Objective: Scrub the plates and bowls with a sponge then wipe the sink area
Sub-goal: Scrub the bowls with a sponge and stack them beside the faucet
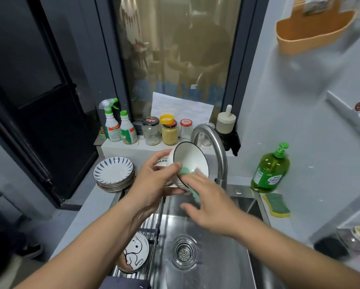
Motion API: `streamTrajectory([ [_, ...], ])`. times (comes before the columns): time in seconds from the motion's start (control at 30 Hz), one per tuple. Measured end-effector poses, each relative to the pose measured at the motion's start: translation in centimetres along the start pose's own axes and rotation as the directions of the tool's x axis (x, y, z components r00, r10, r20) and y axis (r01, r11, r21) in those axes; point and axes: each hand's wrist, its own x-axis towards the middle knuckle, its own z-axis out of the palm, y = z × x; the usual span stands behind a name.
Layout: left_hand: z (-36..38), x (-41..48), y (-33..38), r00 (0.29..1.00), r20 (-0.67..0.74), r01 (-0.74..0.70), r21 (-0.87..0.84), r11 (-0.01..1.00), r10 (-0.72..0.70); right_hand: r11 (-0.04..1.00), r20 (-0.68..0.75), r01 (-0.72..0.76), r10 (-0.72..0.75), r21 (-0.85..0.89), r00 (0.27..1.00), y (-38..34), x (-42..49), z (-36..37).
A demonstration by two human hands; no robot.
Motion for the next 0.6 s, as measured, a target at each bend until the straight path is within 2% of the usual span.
streamTrajectory([
  [0.03, 0.0, 0.0, -0.4, 1.000, -0.013, 0.007, -0.006, 1.000, -0.007, 0.980, -0.023, -0.093, 0.098, 0.173, 0.995, -1.1, -0.1, 0.6],
  [0.07, 0.1, -0.1, -0.5, 1.000, -0.018, 0.017, -0.022, 1.000, -0.017, 0.953, -0.050, -0.133, 0.152, 0.273, 0.987, -1.6, -0.1, 1.0],
  [0.1, -0.1, 0.0, -0.7, 0.999, -0.012, 0.031, -0.040, 0.999, -0.031, 0.948, -0.079, -0.127, 0.157, 0.292, 0.984, -1.4, -0.1, 1.0],
  [0.17, -0.3, -0.1, -0.4, 0.997, -0.001, 0.081, -0.051, 0.995, -0.081, 0.997, -0.102, 0.008, 0.000, 0.078, 0.995, 0.4, -0.2, 0.4],
  [0.23, -0.5, -0.2, 0.3, 0.991, 0.013, 0.132, 0.014, 0.991, -0.132, 0.968, -0.049, 0.170, -0.182, -0.183, 0.982, 3.2, -0.4, -0.2],
  [0.3, -0.8, 0.1, 0.7, 0.981, 0.036, 0.186, 0.130, 0.974, -0.192, 0.931, 0.004, 0.239, -0.248, -0.277, 0.969, 5.0, -0.7, -0.5],
  [0.33, -1.0, 0.0, 0.8, 0.974, 0.044, 0.210, 0.176, 0.962, -0.221, 0.933, 0.005, 0.246, -0.253, -0.263, 0.967, 5.3, -0.7, -0.4],
  [0.43, -2.0, -0.3, 0.0, 0.947, 0.142, 0.248, 0.252, 0.935, -0.289, 0.988, -0.017, 0.138, -0.140, -0.061, 0.990, 3.8, -0.9, -0.4],
  [0.5, -1.8, -1.0, -1.6, 0.931, 0.242, 0.243, 0.145, 0.959, -0.272, 0.991, 0.011, 0.012, -0.013, 0.136, 1.000, 2.0, -1.1, -0.5],
  [0.6, -0.8, -1.4, -3.5, 0.971, 0.197, 0.142, -0.029, 0.989, -0.133, 0.905, 0.004, -0.128, 0.138, 0.406, 0.990, -0.9, -1.0, -0.3],
])
